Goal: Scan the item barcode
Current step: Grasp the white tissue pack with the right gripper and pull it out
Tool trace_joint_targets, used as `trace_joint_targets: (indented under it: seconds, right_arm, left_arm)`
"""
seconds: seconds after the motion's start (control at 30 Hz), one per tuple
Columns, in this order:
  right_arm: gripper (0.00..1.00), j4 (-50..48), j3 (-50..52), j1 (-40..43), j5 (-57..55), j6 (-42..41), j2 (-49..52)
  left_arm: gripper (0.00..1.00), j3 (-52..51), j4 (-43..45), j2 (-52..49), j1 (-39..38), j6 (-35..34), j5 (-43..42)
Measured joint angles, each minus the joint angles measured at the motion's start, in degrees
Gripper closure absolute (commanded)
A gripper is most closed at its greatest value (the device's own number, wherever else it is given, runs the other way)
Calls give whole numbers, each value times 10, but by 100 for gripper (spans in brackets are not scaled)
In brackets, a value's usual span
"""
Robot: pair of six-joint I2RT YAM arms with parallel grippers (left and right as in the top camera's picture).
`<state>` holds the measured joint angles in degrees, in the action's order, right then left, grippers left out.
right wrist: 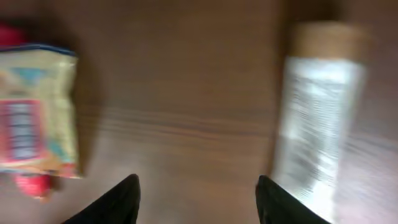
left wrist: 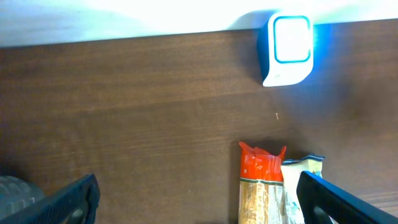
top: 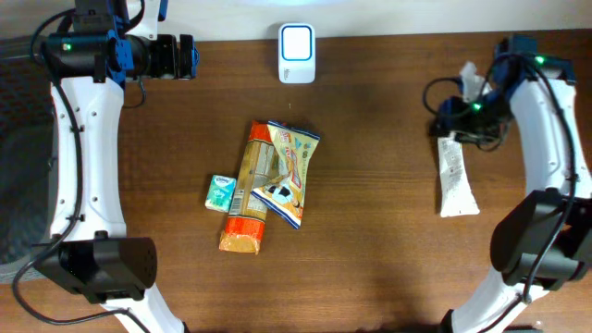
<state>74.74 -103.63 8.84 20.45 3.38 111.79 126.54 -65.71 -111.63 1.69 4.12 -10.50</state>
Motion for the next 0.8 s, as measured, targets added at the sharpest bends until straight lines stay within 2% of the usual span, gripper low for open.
trace_joint_targets:
  seconds: [0.1,0.2,0.23,0.37,0.4,0.5,0.57,0.7,0.8]
  right_arm:
    - [42,-70,0,-130,47,-76,0]
    - [43,-134,0,-241,16,-155,0]
    - [45,-154,0,-320,-43,-185,0]
    - [54,-194,0,-434,-151,-242,28]
    - [62,-196,0,-452,-166,-255,50]
    - [77,-186,1,-463,-191,-290,118]
    - [96,-176,2,-454,-202,-302,129]
    - [96,-131,1,-428,-181,-280,128]
    - [96,-117,1,-387,-33,-162,128]
  left_arm:
    - [1,0,0,0,0,0,0]
    - [1,0,0,0,0,0,0]
    - [1,0,0,0,0,0,0]
    - [1,0,0,0,0,0,0]
    - [1,0,0,0,0,0,0]
    - [1,0,0,0,0,0,0]
    - [1,0,0,0,0,0,0]
    - [1,0,0,0,0,0,0]
    - [1,0,0,0,0,0,0]
